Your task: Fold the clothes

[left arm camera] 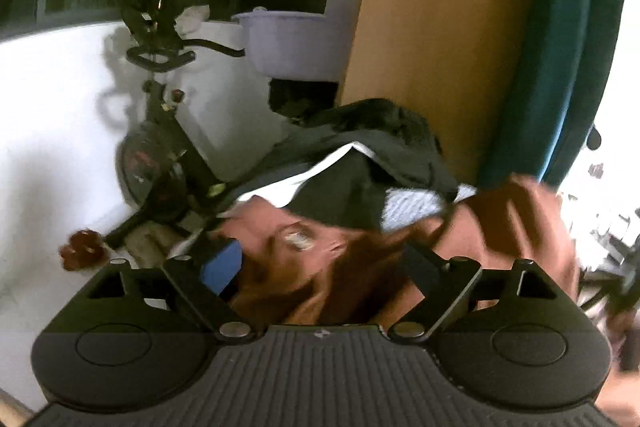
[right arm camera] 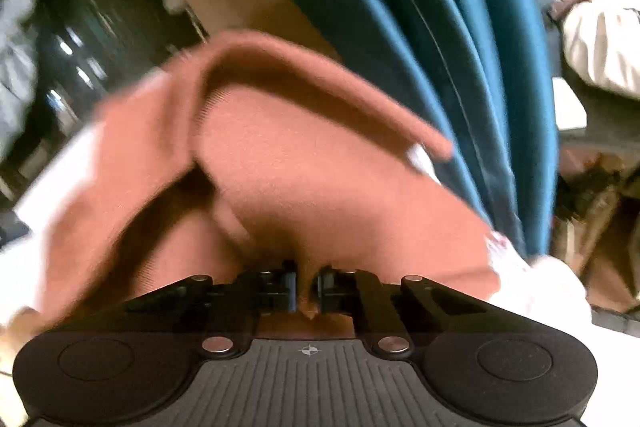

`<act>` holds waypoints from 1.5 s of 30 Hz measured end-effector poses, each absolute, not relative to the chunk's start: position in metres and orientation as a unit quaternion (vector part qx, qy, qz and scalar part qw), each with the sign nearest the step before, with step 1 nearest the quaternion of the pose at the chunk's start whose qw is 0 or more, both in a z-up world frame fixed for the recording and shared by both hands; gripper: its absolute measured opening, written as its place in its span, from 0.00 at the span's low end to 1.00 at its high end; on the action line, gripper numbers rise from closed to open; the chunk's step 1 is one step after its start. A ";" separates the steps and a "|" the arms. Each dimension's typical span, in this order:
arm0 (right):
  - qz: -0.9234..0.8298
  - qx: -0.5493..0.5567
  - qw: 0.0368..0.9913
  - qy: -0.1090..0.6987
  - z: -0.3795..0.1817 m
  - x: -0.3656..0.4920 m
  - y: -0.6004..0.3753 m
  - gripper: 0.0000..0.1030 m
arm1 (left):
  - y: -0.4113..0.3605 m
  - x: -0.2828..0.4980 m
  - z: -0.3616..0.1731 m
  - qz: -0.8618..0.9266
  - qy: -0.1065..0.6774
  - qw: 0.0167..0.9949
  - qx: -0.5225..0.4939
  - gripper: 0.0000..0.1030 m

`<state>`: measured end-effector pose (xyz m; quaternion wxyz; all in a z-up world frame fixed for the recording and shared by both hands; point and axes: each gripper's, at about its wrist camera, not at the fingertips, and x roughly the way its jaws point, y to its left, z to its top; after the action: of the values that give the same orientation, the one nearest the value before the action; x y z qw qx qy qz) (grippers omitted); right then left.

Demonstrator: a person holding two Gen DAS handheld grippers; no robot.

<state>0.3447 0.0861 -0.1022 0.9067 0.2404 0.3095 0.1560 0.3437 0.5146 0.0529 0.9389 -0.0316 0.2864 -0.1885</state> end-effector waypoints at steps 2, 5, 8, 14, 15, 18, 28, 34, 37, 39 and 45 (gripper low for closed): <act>0.192 0.252 0.901 0.297 -0.091 0.347 0.096 0.07 | 0.524 0.347 0.041 -0.182 0.318 0.930 -0.031 0.86; 0.224 0.223 0.901 0.296 -0.086 0.360 0.122 0.07 | 0.527 0.361 0.010 -0.190 0.375 0.906 -0.047 0.86; 0.234 0.194 0.904 0.301 -0.094 0.378 0.149 0.08 | 0.513 0.375 -0.027 -0.192 0.424 0.884 -0.029 0.88; 0.203 0.095 0.927 0.300 -0.100 0.359 0.163 0.38 | 0.502 0.377 -0.055 -0.172 0.424 0.889 -0.007 0.84; 0.191 0.079 0.931 0.302 -0.099 0.350 0.163 0.59 | 0.502 0.373 -0.051 -0.170 0.420 0.892 -0.006 0.78; 0.185 0.045 0.935 0.301 -0.101 0.325 0.154 0.85 | 0.507 0.362 -0.040 -0.160 0.407 0.899 -0.011 0.51; 0.185 -0.154 0.917 0.319 -0.153 0.292 0.171 0.99 | 0.516 0.348 -0.015 -0.130 0.392 0.910 -0.033 0.16; 0.094 -0.188 0.947 0.243 -0.142 0.300 0.178 0.94 | 0.507 0.336 0.005 -0.128 0.366 0.921 -0.020 0.14; 0.102 -0.173 0.952 0.232 -0.133 0.316 0.176 0.99 | 0.507 0.329 0.020 -0.133 0.350 0.927 -0.025 0.14; 0.121 -0.198 0.946 0.225 -0.135 0.322 0.184 0.99 | 0.503 0.326 0.028 -0.140 0.339 0.930 -0.021 0.13; 0.197 -0.148 0.939 0.238 -0.125 0.327 0.187 0.40 | 0.479 0.322 0.039 -0.181 0.320 0.930 0.003 0.10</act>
<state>0.3266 0.1875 -0.1247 0.9394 -0.1476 0.2384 0.1970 0.3219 0.4791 0.0390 0.9300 0.0027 0.3198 -0.1811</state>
